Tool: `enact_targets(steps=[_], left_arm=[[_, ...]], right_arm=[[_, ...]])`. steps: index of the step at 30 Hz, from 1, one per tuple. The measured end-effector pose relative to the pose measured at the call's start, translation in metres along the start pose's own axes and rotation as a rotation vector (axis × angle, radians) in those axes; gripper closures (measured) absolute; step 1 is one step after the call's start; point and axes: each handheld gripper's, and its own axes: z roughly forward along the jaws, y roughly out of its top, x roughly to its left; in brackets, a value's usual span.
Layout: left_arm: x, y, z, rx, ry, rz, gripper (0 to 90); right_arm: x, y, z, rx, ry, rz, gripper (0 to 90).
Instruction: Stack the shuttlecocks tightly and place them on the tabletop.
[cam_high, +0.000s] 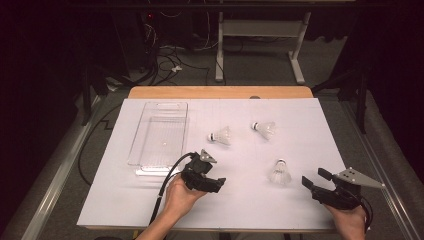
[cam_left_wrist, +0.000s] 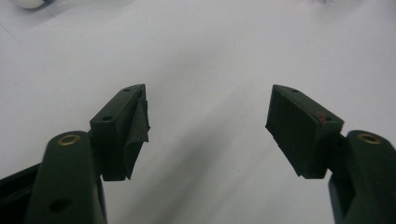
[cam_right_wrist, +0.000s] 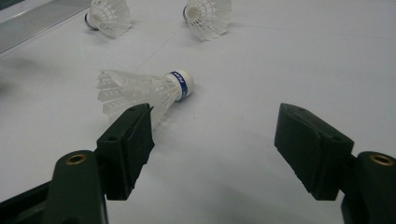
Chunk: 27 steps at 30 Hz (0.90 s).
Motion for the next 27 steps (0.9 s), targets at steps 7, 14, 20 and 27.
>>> enact_targets(steps=[7,14,20,27], left_arm=[[0.000,-0.005,-0.002,-0.011,-0.004,-0.003,30.7],[-0.001,-0.011,-0.004,-0.020,-0.007,-0.012,30.8],[0.000,-0.017,-0.006,-0.024,-0.007,-0.016,30.8],[0.002,-0.024,-0.009,-0.028,-0.004,-0.024,30.8]], right_arm=[[0.000,0.000,0.001,0.005,-0.002,0.000,28.4],[0.000,0.000,0.001,0.005,-0.003,0.001,28.4],[0.000,0.000,0.001,0.008,-0.002,0.002,28.4],[0.000,0.000,0.001,0.008,-0.003,0.002,28.4]])
